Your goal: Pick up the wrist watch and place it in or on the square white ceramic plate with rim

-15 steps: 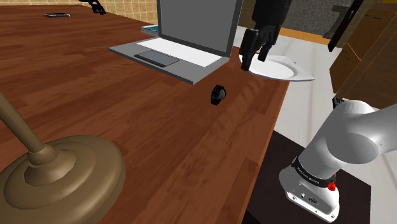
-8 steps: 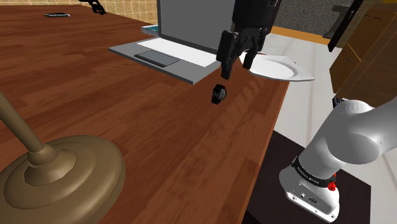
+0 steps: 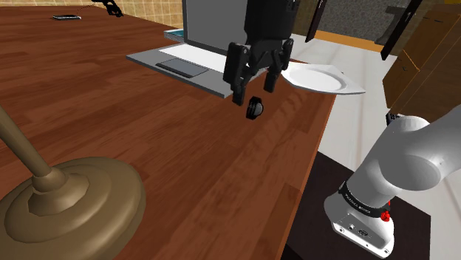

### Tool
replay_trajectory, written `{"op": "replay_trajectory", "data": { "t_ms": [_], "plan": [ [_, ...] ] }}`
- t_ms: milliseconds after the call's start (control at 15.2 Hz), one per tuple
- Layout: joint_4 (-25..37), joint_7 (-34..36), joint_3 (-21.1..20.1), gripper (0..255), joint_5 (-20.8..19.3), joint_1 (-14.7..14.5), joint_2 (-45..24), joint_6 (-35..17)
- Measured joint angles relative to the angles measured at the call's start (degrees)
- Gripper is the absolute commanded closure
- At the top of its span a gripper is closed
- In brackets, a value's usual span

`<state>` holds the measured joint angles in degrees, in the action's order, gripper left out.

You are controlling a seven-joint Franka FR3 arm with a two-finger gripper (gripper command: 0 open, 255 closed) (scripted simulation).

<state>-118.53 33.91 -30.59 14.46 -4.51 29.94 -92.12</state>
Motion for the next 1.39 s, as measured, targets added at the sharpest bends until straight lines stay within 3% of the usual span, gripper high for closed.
{"op": "replay_trajectory", "data": {
  "t_ms": [330,726,792,990,1122,1386],
  "plan": [
    [-3.86,-0.07,-0.63,0,0.52,-0.28,0.51,-3.63],
    [-4.23,-0.02,-0.53,0,0.39,-0.35,0.58,-4.16],
    [-4.24,-0.06,-0.49,255,0.35,-0.34,0.53,-4.23],
    [-4.13,-0.09,-0.33,255,-1.38,-0.31,0.65,-4.19],
    [-4.65,-0.20,-0.21,255,-6.02,-0.43,1.02,-4.37],
    [-4.08,0.31,-0.79,255,-6.13,-0.27,0.15,-4.45]
  ]
}}
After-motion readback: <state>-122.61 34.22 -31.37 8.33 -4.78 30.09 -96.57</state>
